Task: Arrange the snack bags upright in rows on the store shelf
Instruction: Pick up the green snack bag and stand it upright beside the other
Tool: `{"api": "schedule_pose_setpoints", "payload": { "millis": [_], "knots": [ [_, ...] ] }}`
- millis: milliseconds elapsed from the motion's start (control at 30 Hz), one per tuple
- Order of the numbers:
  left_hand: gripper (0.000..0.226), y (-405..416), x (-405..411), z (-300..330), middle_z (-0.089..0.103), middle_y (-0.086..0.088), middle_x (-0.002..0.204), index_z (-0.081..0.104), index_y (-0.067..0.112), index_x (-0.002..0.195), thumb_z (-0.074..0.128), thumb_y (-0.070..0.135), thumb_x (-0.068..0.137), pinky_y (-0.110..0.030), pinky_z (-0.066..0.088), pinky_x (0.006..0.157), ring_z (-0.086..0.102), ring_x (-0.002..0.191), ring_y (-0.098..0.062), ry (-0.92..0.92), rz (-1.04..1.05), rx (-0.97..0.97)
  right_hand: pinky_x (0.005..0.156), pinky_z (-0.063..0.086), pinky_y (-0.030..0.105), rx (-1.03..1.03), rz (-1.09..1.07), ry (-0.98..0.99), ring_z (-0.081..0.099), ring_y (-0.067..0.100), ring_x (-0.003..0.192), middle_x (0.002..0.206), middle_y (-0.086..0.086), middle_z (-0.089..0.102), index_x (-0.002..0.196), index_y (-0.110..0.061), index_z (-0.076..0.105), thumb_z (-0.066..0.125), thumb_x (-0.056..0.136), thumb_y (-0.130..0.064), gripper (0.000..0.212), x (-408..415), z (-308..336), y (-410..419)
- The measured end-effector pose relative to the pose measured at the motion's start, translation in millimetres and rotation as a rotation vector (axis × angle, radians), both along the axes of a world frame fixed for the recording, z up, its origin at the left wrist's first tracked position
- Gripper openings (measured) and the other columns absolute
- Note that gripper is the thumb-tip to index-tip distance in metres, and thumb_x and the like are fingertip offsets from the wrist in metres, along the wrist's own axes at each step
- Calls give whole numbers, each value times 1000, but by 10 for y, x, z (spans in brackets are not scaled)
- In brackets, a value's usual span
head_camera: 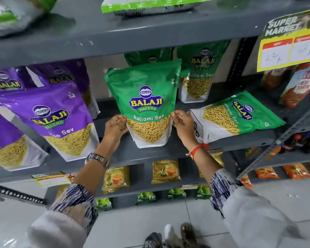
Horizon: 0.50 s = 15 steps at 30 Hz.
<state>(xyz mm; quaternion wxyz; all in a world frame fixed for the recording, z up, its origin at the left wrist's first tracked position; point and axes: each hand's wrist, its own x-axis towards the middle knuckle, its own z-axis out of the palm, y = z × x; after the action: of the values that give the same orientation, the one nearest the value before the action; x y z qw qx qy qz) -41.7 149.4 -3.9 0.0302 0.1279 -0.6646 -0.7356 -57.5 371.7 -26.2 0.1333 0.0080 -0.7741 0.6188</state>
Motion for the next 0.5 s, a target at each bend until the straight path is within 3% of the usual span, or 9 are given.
{"api": "schedule_pose_setpoints", "payload": {
  "millis": [100, 167, 200, 233, 300, 400, 500],
  "knots": [
    [21, 46, 33, -60, 71, 10, 69, 58, 18, 80, 45, 7, 92, -27, 55, 73, 66, 68, -6, 46, 73, -17, 68, 45, 9, -13, 15, 10, 63, 12, 85, 94, 5, 64, 102, 3, 62, 52, 91, -12, 21, 44, 4, 9],
    [19, 101, 81, -99, 68, 6, 74, 58, 22, 77, 50, 9, 89, -31, 53, 76, 64, 74, -9, 144, 271, -19, 74, 46, 8, -68, 22, 42, 64, -3, 86, 97, 4, 66, 105, -1, 62, 54, 90, -13, 21, 138, 27, 42],
    [18, 152, 117, -81, 63, 5, 76, 57, 24, 76, 54, 11, 88, -28, 50, 77, 61, 74, -2, 220, 415, -29, 76, 49, 11, -131, 8, 59, 64, -4, 87, 100, 7, 67, 106, -4, 61, 55, 90, -13, 20, 200, 28, 82],
    [19, 220, 155, -36, 58, 6, 74, 54, 26, 74, 56, 12, 87, -20, 46, 75, 56, 68, 8, 295, 557, -56, 76, 53, 17, -214, -31, 72, 67, 2, 87, 99, 10, 68, 105, -9, 61, 56, 89, -14, 17, 278, 43, 127],
    [21, 458, 250, 95, 49, 8, 68, 48, 26, 72, 56, 13, 87, -9, 39, 63, 48, 57, 12, 426, 680, -135, 63, 58, 27, -398, -180, 80, 70, 17, 75, 90, 13, 70, 99, -15, 60, 57, 89, -16, 11, 435, 75, 283],
    [18, 947, 392, 177, 52, 14, 68, 47, 28, 76, 55, 16, 87, -11, 39, 56, 48, 57, 7, 614, 423, -225, 46, 48, 26, -568, -484, 127, 59, 16, 52, 71, 12, 62, 94, -9, 60, 61, 85, -17, 12, 542, 64, 605],
    [14, 1440, 326, 169, 55, 16, 67, 49, 33, 76, 56, 26, 85, -20, 39, 58, 49, 60, 3, 608, 98, -440, 57, 44, 24, -589, -795, 66, 51, 4, 55, 69, -3, 55, 91, -12, 55, 65, 82, -16, 14, 506, -26, 920]
  ]
}}
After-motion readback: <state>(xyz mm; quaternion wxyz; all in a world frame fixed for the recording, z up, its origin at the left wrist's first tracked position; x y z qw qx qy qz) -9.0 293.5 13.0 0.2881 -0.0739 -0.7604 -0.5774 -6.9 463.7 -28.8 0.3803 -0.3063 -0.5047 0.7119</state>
